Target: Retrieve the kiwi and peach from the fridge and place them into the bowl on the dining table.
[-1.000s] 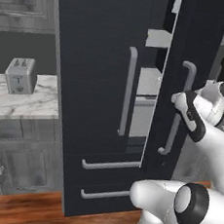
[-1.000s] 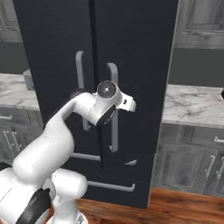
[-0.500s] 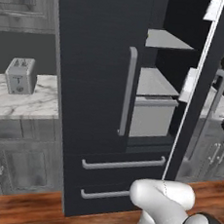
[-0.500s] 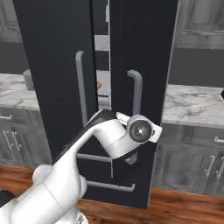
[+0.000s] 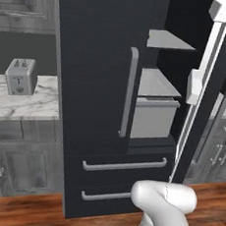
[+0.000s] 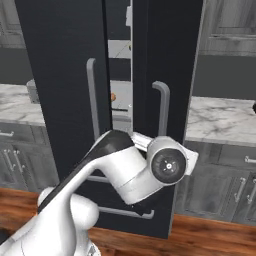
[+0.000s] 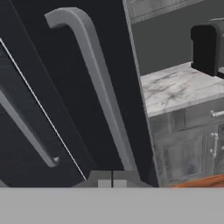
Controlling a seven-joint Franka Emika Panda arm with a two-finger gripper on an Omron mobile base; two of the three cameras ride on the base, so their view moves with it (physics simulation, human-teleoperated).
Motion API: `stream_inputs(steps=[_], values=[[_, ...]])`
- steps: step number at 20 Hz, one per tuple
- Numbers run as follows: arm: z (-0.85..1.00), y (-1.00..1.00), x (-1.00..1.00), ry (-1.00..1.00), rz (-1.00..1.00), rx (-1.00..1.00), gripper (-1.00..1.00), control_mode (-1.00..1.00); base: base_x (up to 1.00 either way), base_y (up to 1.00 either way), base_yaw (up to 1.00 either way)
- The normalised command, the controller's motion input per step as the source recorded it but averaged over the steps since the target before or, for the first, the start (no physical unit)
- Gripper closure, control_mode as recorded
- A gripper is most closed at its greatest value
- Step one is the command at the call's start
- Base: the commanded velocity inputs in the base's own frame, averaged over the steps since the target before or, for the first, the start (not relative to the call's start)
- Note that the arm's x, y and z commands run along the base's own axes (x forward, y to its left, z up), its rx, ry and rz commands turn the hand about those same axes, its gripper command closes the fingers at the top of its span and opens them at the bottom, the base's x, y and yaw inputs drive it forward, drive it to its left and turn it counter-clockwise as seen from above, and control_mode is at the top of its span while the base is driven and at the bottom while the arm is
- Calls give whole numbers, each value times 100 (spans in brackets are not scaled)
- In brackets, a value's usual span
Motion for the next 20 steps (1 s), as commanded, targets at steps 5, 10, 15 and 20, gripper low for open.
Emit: stream_inputs(steps=[5, 10, 15, 20], values=[[23, 100, -6, 1, 0, -23, 100, -100, 0, 0, 0], [0, 100, 48, 1, 0, -20, -100, -100, 0, 0, 0], [11, 80, 19, 2, 0, -15, -100, -100, 0, 0, 0], [42, 43, 1, 10, -2, -22, -100, -100, 0, 0, 0]])
